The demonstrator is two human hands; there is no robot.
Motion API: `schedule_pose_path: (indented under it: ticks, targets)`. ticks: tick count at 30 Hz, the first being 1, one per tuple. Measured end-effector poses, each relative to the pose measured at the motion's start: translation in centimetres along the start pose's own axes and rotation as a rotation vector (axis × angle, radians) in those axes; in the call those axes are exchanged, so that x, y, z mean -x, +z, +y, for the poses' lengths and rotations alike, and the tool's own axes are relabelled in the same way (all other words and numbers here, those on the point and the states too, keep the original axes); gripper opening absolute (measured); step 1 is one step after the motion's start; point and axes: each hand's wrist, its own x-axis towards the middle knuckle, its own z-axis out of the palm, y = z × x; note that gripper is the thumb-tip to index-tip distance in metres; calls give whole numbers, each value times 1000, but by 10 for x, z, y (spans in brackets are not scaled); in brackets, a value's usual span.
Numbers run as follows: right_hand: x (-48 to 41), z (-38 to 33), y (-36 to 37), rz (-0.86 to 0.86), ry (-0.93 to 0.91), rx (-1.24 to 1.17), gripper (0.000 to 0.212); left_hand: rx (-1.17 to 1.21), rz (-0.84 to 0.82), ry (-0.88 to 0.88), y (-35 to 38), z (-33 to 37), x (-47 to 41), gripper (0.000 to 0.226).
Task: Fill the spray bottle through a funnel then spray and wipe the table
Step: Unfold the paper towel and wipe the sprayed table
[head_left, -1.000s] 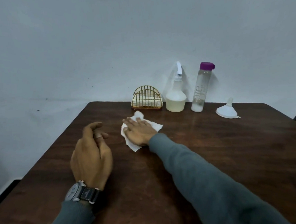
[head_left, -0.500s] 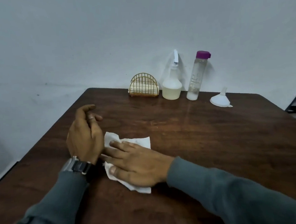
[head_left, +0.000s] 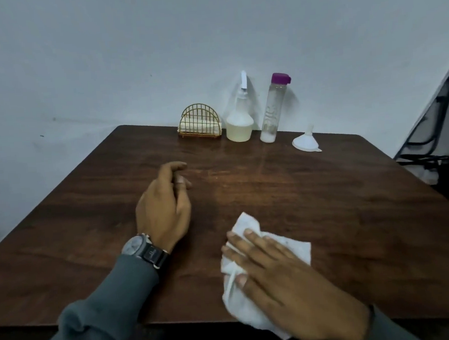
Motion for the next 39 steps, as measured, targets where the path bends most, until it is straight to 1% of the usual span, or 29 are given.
schedule_pose_path:
  ticks: [3,6,8,10,13,15,18,21,24,27,30,33,35,37,39]
  targets:
    - [-18,22,-10,-74,180,-13,56,8,-15,30,5,13,10,28]
    - [-64,21,-8,-66,272,-53,61,36,-9,-29,5,12,7,29]
    - [-90,5,-5,-74,268,-98,65,73,18,-50,4,9,6,28]
    - [-96,-19,-2,-72,196,-100,67,91,59,-43,1,6,6,29]
    - [-64,-37,1,-25,115,-115,66,75,77,-47,-3,5,5,28]
    - [-33,-30,1,-17,137,-118,65,44,63,-40,-5,4,3,28]
    - [10,1,-7,-20,258,-49,66,23,8,15,-5,6,3,29]
    - [33,50,-19,-63,441,-5,66,29,-27,48,-1,10,7,29]
    - [21,100,-28,-81,606,-15,68,19,-45,66,3,13,8,30]
    - [-24,135,-31,-54,687,-33,69,14,-43,56,5,13,6,30]
    - [-78,136,-30,-68,670,-50,73,17,-37,36,4,10,4,28]
    - [-109,111,-25,-97,555,-45,75,23,-32,14,2,10,5,26]
    - [-101,90,-21,-118,436,-50,75,31,-26,19,0,10,5,31]
    - [-71,73,-18,-81,334,-69,73,39,-35,36,-2,9,5,37]
    - [-28,65,-15,-54,300,-80,70,37,-53,41,-2,7,6,38]
